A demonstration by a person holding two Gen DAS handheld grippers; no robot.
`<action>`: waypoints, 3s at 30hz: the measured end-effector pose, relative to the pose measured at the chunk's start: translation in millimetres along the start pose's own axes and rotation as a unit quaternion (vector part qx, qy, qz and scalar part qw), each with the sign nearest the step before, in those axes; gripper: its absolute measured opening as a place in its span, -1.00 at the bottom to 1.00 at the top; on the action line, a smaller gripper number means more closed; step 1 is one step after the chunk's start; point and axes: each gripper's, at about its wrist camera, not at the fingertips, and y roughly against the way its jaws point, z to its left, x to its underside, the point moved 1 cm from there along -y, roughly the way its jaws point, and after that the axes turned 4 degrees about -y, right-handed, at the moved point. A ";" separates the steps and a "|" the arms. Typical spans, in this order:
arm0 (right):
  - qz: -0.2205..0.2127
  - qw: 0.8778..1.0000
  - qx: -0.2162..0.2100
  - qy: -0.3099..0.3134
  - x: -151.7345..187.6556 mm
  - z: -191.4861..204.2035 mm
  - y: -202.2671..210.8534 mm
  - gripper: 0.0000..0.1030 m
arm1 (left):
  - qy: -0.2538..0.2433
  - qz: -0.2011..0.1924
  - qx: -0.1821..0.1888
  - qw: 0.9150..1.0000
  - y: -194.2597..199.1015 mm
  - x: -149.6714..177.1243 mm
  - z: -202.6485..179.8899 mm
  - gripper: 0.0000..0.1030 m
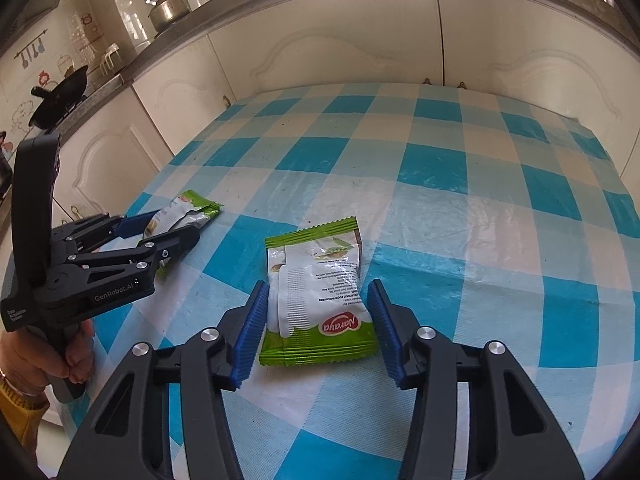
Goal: Collect trash
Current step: 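Grasp a green-and-white packet with the right tool while the left tool grasps another, then carry both green packets to the red bucket and open both tools to drop them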
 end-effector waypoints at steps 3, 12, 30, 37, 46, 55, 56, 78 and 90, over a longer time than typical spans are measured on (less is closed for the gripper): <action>-0.001 1.000 -0.008 -0.009 -0.6 -3.3 0.8 -0.07 | 0.007 -0.001 0.000 1.000 1.1 0.5 1.1 -0.05; -0.006 0.998 -0.045 -0.042 -1.4 -15.2 3.0 -0.15 | 0.028 -0.008 0.011 1.000 9.3 5.4 3.8 -0.11; -0.044 0.991 -0.106 -0.076 -1.7 -30.5 18.2 -0.17 | 0.064 -0.054 0.036 0.996 58.9 23.0 18.6 -0.12; -0.061 0.989 -0.099 -0.089 -1.5 -36.7 23.9 -0.17 | 0.079 -0.064 0.031 0.994 74.9 33.8 35.3 -0.12; -0.076 0.989 -0.075 -0.097 -0.1 -38.8 28.4 -0.17 | 0.107 -0.069 0.004 0.992 90.5 53.3 73.0 -0.12; -0.087 0.991 -0.040 -0.098 2.2 -31.7 31.3 -0.17 | 0.140 -0.058 -0.038 0.988 100.5 83.5 116.6 -0.12; -0.086 0.991 -0.041 -0.099 2.4 -30.4 30.4 -0.17 | 0.141 -0.058 -0.044 0.987 101.5 86.5 121.5 -0.12; -0.025 0.993 -0.109 0.027 -12.3 124.6 15.3 -0.17 | 0.188 -0.019 -0.118 0.975 98.0 138.5 194.2 -0.12; 0.033 0.975 -0.161 0.151 -12.9 254.7 -28.5 -0.17 | 0.201 0.000 -0.128 0.971 91.3 156.8 219.1 -0.12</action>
